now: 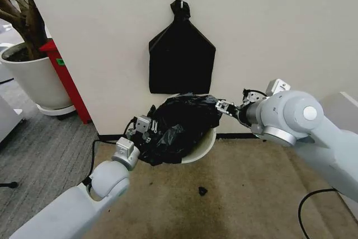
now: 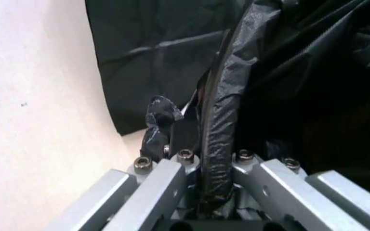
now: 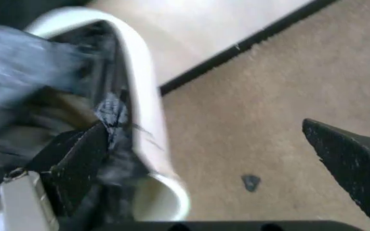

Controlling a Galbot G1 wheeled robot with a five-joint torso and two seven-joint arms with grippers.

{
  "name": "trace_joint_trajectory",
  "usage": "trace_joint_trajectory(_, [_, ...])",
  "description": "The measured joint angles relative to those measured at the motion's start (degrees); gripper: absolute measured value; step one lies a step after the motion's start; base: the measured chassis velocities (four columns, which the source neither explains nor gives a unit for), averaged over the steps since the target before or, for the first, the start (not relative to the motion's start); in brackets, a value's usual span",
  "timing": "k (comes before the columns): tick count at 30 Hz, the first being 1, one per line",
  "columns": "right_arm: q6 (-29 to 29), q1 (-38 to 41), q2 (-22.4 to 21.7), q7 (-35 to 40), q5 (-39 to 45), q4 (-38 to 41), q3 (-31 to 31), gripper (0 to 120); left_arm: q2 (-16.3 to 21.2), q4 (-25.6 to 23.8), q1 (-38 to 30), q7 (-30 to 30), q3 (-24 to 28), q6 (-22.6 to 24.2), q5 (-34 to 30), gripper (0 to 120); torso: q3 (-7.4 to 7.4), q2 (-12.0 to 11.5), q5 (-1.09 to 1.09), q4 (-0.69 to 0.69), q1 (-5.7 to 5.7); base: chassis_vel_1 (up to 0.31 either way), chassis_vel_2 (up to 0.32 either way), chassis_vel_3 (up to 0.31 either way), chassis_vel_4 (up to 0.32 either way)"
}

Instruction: Place the garbage bag over the trash bin.

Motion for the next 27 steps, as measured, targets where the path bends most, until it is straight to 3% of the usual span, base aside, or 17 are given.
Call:
trace_joint_trajectory(12, [-0.61,-3.59,-2.36,0.9,-0.69,1.0,-0.55,100,-0.54,1.26,-1.57,0.57,-0.2,-0.63,-0.69,1,0.0,0.0,0.0,0.0,0.0,0.0,0.0,0.0,0.0])
trace_joint_trajectory(27, [-10.84,-6.3,-4.24,-2.88,-6.88,-0.72,-0.55,100,-0.74,2.11,-1.2,-0.24,-1.44,-0.15,-6.04,1,0.0,0.0,-0.01,0.01,0.0,0.0,0.0,0.0,0.0])
